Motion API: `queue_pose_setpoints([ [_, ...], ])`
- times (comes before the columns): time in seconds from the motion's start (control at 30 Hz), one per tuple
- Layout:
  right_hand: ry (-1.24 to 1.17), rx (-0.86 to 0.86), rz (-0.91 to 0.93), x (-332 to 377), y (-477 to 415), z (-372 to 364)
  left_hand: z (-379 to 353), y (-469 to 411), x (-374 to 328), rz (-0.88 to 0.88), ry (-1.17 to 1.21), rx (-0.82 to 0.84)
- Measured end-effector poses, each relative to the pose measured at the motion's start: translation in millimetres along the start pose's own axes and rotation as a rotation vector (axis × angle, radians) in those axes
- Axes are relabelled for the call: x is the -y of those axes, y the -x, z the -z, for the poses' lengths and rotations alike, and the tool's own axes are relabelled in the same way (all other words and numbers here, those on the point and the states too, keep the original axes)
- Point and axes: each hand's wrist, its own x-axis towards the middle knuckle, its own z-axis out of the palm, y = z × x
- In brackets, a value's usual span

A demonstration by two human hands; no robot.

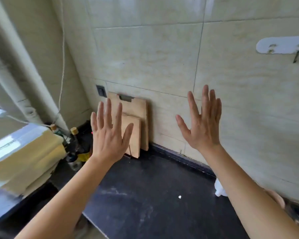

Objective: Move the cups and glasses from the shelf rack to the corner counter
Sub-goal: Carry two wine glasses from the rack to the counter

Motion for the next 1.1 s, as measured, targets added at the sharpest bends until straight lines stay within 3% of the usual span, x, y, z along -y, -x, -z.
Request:
queue_pose_setpoints([
  [0.23,-0.39,0.113,0.191,224,6,-38,135,125,141,0.32,-0.301,0.016],
  [0.47,-0.678,0.072,0.45,468,12,-5,287,250,262,0.578,-0.488,-0.135],
  [0.73,-0.903,0.098,0.649,760,73,46,445,423,409,0.832,-0.687,-0.122],
  [1.1,-1.171,0.135,0.845,1038,131,88,578,550,531,1.078,-0.878,-0.131],
])
